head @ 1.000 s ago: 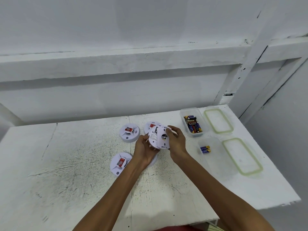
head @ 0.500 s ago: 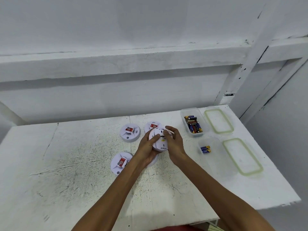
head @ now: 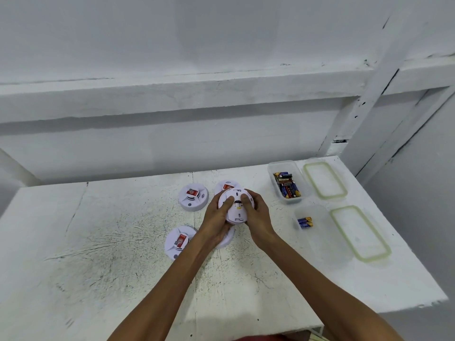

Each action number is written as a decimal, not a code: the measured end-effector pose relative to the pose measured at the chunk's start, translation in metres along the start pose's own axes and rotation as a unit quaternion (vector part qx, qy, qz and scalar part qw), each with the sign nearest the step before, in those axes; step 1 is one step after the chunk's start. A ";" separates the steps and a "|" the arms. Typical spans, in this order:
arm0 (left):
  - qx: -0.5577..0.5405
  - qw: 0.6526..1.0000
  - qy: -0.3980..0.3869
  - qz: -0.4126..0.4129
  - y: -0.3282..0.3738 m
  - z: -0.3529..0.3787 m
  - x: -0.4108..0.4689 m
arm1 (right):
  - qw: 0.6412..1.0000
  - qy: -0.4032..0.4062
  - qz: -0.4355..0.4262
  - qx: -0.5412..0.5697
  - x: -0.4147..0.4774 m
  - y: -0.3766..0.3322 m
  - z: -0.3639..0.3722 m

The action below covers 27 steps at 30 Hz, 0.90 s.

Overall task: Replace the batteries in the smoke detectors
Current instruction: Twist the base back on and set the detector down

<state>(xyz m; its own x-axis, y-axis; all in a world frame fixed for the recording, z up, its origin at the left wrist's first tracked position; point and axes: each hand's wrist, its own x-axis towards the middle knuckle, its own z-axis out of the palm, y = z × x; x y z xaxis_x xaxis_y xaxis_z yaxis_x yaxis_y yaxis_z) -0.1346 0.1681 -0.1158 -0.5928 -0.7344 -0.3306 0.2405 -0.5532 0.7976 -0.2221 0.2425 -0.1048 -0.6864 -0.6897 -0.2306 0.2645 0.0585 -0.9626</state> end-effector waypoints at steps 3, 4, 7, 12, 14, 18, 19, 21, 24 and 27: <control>0.009 1.000 0.000 0.004 -0.002 -0.002 -0.001 | 1.000 0.003 0.006 0.006 0.000 0.001 0.001; 0.017 1.000 0.002 0.007 -0.003 -0.002 -0.001 | 1.000 0.004 0.009 0.005 0.000 0.002 0.001; 0.037 0.999 0.006 0.013 -0.004 -0.004 -0.002 | 1.000 0.002 0.016 0.007 0.001 0.003 0.002; 0.050 0.998 0.011 0.024 -0.007 -0.006 -0.003 | 1.000 0.004 0.013 0.005 -0.002 0.003 0.002; 0.036 0.999 0.007 0.026 -0.007 -0.006 -0.003 | 1.000 -0.002 0.008 0.002 -0.003 0.003 0.002; 0.022 1.000 0.002 0.020 -0.006 -0.005 -0.004 | 1.000 -0.005 -0.013 -0.019 -0.005 0.001 0.001; 0.030 0.999 -0.001 0.023 -0.005 -0.005 -0.004 | 1.000 -0.004 -0.017 -0.024 -0.006 0.000 0.001; 0.047 0.999 -0.002 0.027 -0.004 -0.005 -0.004 | 0.999 -0.004 -0.024 -0.027 -0.006 -0.001 0.001; 0.094 0.995 0.001 0.035 -0.001 -0.006 -0.002 | 0.999 -0.002 -0.029 -0.021 -0.007 -0.002 0.002; 0.125 0.991 -0.012 0.053 0.001 -0.008 0.000 | 0.999 -0.020 -0.025 -0.028 -0.004 -0.004 0.000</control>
<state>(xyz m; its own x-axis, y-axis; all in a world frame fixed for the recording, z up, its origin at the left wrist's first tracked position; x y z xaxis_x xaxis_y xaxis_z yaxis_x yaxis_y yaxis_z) -0.1278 0.1647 -0.1194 -0.5934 -0.7717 -0.2289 0.1066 -0.3572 0.9279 -0.2204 0.2451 -0.1000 -0.6697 -0.7212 -0.1769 0.1918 0.0621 -0.9795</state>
